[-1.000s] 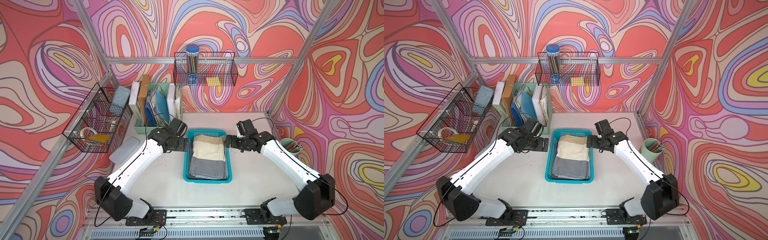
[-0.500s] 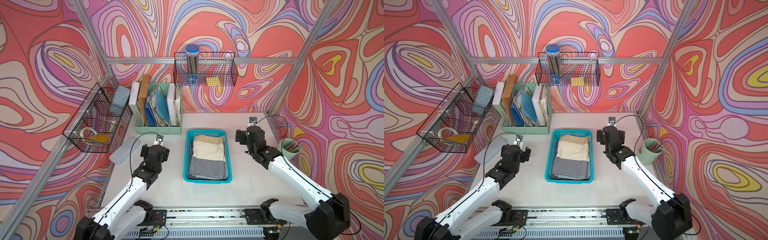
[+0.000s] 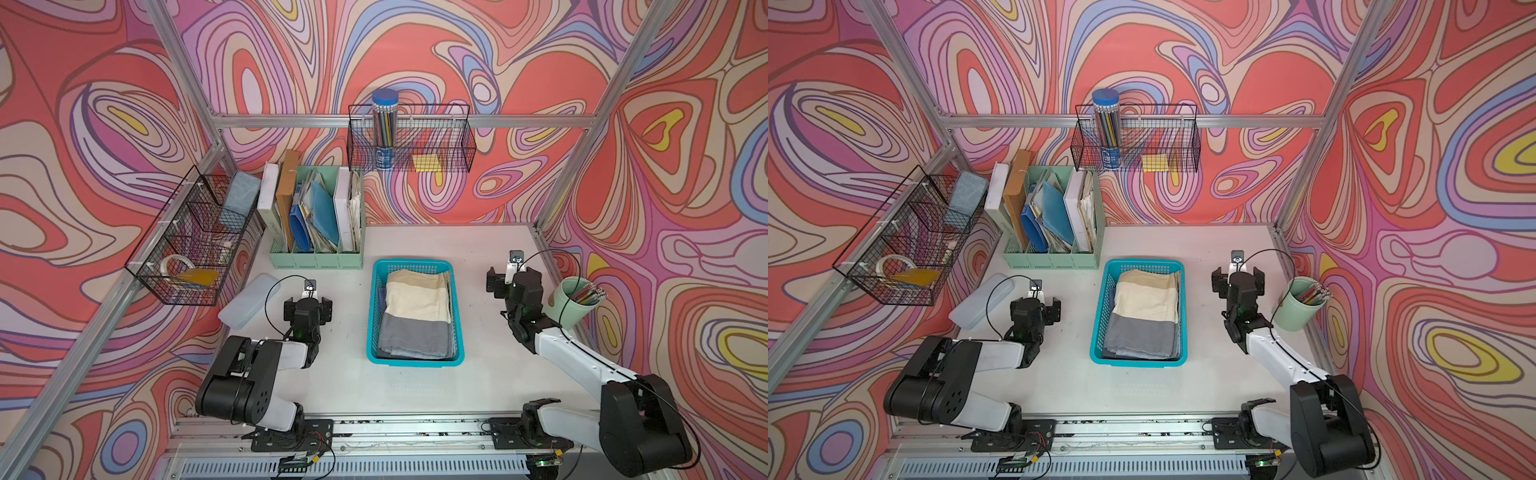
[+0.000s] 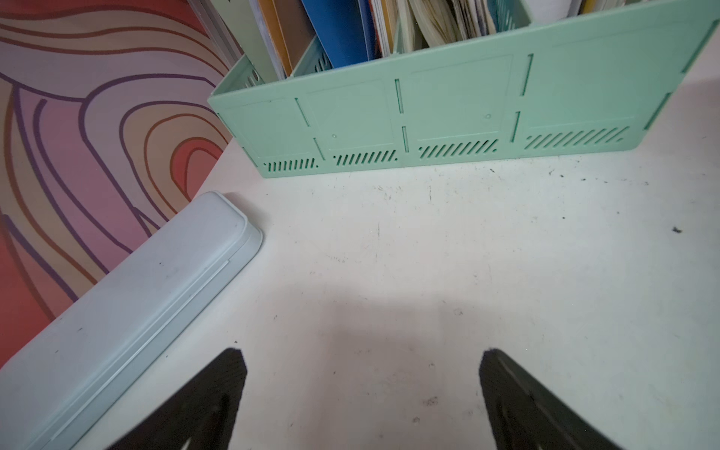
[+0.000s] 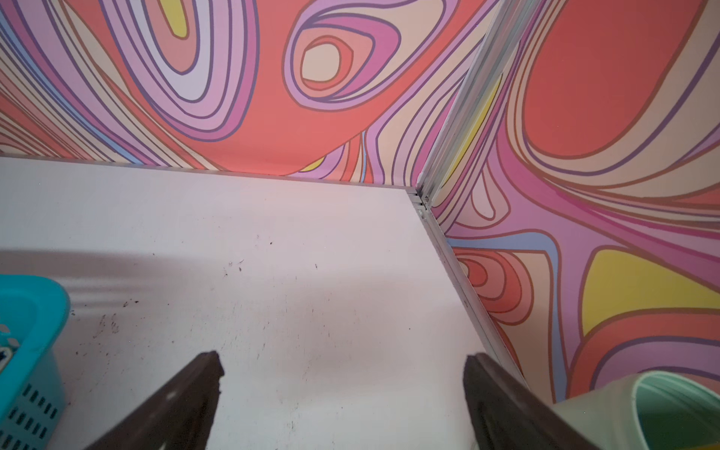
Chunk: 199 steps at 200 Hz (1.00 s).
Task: Put the folded pillowcase in the basket
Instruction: Reset both arms
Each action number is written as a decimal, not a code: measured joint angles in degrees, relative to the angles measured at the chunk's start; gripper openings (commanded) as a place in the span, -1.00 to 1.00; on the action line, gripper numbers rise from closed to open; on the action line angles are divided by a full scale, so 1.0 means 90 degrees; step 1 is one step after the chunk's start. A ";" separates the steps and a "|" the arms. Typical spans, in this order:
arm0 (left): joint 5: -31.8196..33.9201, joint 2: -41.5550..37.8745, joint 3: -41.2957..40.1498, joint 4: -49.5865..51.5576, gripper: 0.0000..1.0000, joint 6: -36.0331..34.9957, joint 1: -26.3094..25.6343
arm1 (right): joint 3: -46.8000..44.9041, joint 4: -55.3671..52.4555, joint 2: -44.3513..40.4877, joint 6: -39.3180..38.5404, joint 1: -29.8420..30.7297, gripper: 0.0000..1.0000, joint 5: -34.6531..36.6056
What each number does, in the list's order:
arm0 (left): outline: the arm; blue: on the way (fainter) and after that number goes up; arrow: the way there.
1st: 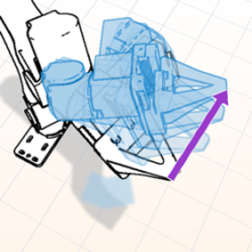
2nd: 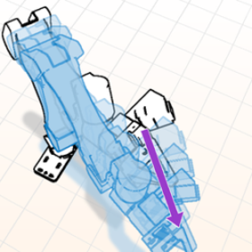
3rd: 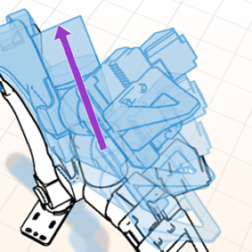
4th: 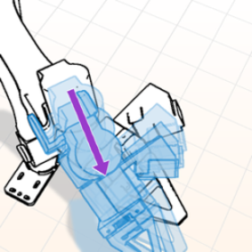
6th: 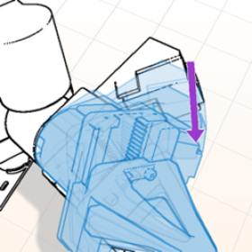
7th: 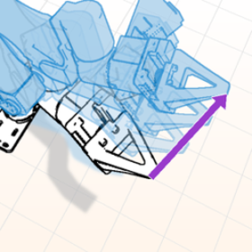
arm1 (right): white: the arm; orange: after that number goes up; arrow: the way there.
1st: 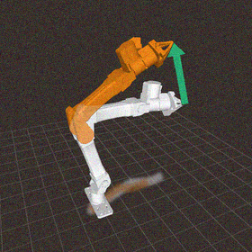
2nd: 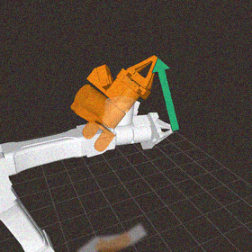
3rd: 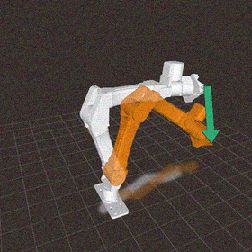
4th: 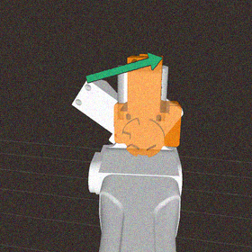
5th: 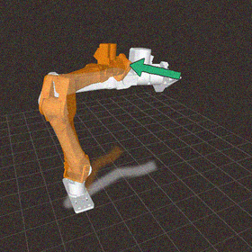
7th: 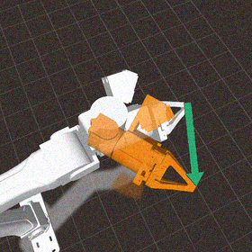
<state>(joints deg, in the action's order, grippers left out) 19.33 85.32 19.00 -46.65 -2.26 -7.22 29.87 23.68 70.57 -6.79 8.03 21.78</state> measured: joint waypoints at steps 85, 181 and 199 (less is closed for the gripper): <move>-0.0304 0.0342 0.0085 -0.0678 0.97 0.0279 0.0294 | -0.0678 0.3150 0.2980 0.0712 -0.0614 0.96 -0.1200; -0.0437 0.0345 0.0085 -0.0772 0.97 0.0274 0.0289 | -0.0347 0.3313 0.2994 0.0884 -0.0760 0.96 -0.1702; -0.0447 0.0345 0.0085 -0.0770 0.97 0.0274 0.0289 | -0.0347 0.3313 0.2994 0.0886 -0.0760 0.96 -0.1717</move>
<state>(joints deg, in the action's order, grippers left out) 15.31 88.42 19.77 -53.58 0.21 -4.62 26.74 53.49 97.51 1.19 1.19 6.33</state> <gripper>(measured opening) 0.985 0.983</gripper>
